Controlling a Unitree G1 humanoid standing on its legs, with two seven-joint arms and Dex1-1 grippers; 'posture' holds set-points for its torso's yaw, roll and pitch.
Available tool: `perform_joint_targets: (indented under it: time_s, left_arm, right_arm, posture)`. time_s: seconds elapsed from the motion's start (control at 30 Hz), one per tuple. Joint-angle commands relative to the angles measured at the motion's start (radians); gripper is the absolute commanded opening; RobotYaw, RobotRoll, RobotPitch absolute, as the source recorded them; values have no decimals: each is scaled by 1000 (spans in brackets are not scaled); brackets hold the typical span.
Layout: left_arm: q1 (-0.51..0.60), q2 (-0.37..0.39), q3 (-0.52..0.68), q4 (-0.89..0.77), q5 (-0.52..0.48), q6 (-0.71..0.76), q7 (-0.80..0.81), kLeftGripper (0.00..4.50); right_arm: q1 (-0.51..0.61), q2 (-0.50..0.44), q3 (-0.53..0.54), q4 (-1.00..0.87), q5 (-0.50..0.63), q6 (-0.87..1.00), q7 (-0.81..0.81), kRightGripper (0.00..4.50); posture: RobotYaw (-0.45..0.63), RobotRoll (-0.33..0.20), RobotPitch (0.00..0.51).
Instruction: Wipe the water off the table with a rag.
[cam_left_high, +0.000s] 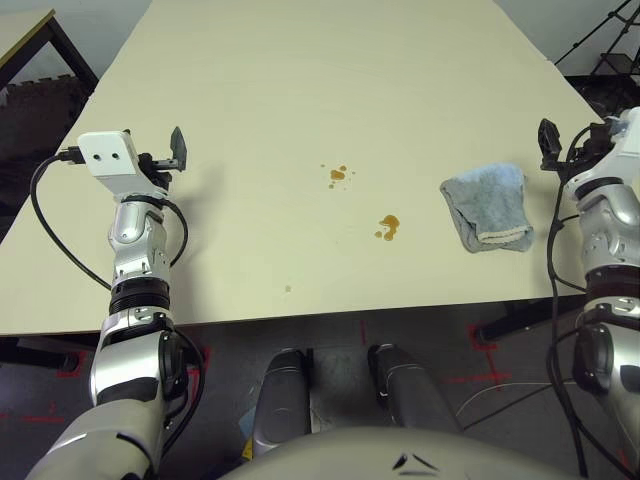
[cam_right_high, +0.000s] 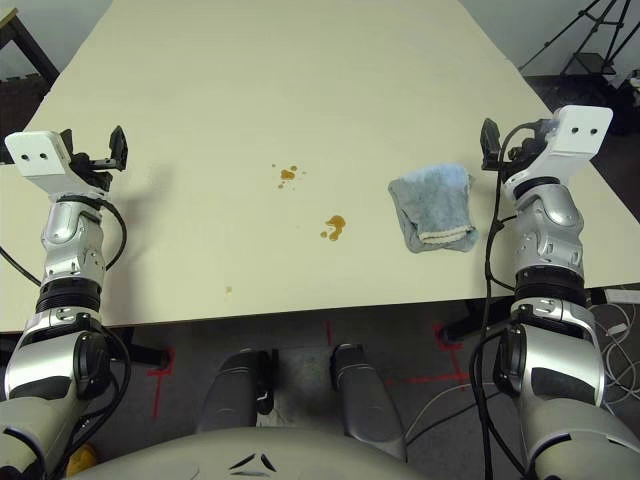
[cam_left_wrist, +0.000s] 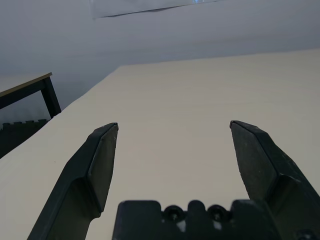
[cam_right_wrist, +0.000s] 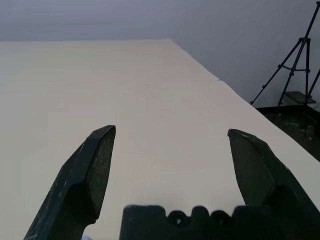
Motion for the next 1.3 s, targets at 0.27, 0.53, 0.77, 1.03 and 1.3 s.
perform_joint_targets:
  time_s: [0.27, 0.53, 0.77, 1.03, 1.3]
  left_arm:
    - [21, -10, 0, -7, 6, -8, 8, 4500]
    - [15, 12, -17, -14, -11, 15, -99, 4500]
    - [89, 21, -87, -216, -139, 186, -452, 4500]
    - [200, 102, -197, -470, -279, 472, -834, 4500]
    - [187, 108, -220, -488, -274, 541, -915, 4500]
  right_arm:
    - [-9, 5, -3, 25, -20, -14, 10, 4466]
    - [2, 17, -1, 5, -21, -3, 4, 4466]
    - [-8, 12, -4, 10, -21, -1, 10, 4466]
    - [17, 9, -17, -14, -13, 0, 4, 4466]
    - [41, -20, -35, -84, 40, 122, 45, 4466]
  posture:
    - [-37, 0, 132]
    - [-29, 0, 129]
    - [-49, 0, 127]
    - [-80, 0, 119]
    - [-118, 0, 114]
